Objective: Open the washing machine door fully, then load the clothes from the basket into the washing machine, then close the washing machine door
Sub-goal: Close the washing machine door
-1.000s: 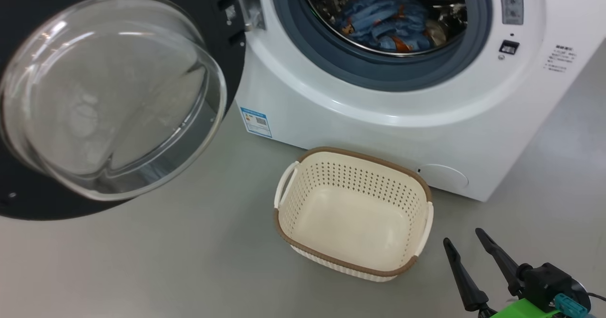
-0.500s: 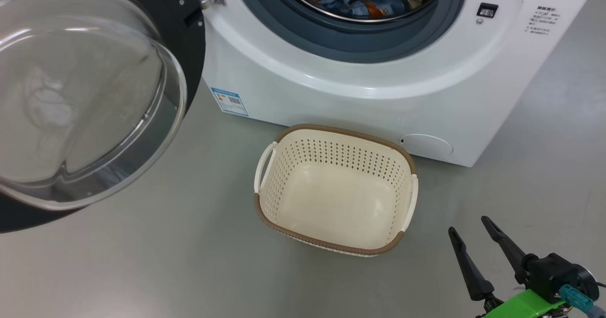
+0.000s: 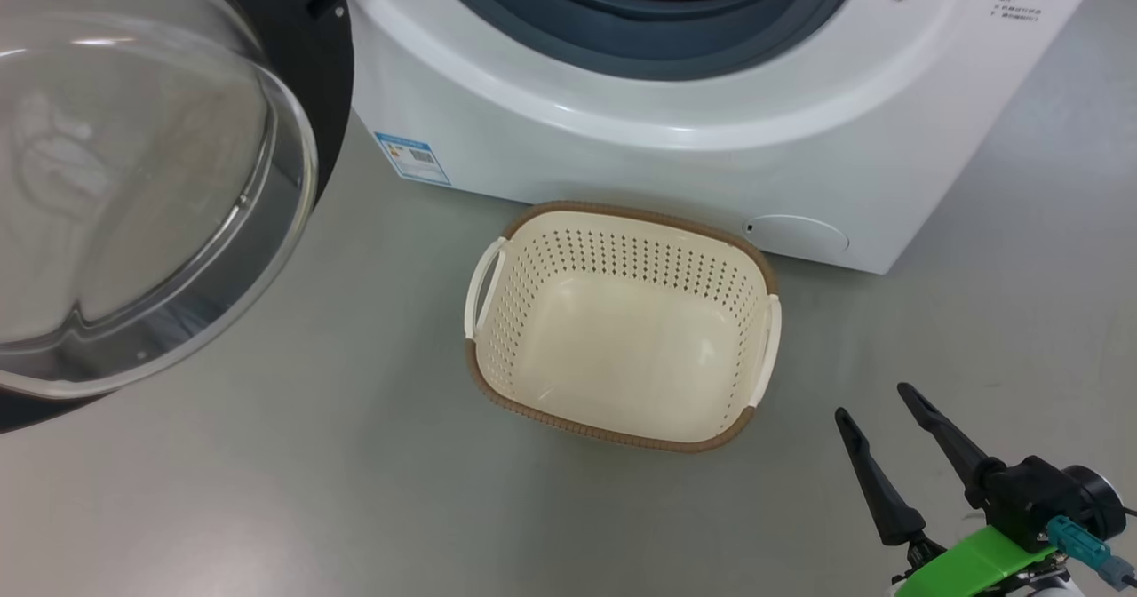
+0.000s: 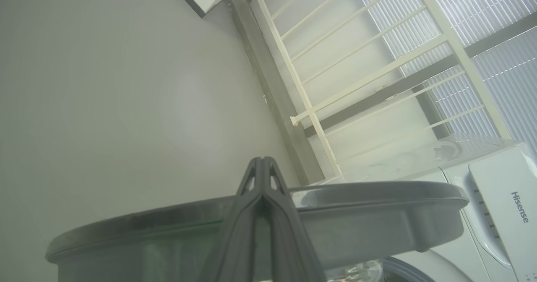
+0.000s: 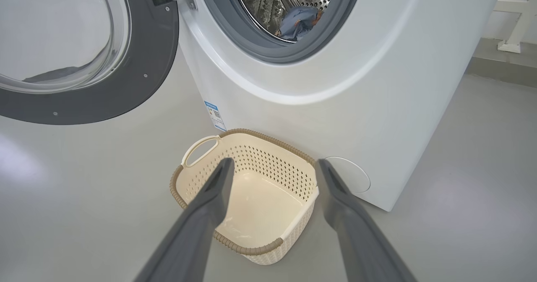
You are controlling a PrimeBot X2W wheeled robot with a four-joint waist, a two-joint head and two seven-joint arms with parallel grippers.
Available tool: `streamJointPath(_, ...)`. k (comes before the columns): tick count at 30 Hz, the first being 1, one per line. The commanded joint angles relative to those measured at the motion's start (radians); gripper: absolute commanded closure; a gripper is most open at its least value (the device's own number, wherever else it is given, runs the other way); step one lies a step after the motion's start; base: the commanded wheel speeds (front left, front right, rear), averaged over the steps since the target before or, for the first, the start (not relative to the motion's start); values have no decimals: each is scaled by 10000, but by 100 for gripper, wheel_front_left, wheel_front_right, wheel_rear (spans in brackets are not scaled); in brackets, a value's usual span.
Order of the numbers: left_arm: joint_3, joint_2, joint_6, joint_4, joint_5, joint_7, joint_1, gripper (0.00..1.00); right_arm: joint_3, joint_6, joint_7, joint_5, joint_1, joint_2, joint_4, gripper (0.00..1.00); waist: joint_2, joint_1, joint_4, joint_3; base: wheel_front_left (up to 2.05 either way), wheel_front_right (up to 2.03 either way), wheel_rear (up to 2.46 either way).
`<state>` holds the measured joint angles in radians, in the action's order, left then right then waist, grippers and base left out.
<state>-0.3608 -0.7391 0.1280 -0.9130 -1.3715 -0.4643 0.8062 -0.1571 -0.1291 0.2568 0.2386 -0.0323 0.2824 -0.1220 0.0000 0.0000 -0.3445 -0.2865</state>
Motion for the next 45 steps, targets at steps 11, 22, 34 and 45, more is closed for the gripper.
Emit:
streamJointPath(11,238,-654,27,47,-67,-667,173,100,-322,-16,49,-137,-246,122,236,0,0,0,-37,-212,0,0,0)
streamJointPath(22,692,-371,27,500,-204,-1786,-107,100,-328,-16,49,-108,-267,55,176,0,0,0,-160,-50,0,0,0)
streamJointPath(34,1028,-185,27,1500,-447,-2766,-761,100,-332,-16,49,-59,-197,-43,110,0,0,0,-249,282,0,0,0)
streamJointPath(45,1327,-126,27,2792,-827,-3712,-1510,100,-334,-16,49,-33,-46,-190,94,0,0,0,-330,648,0,0,0)
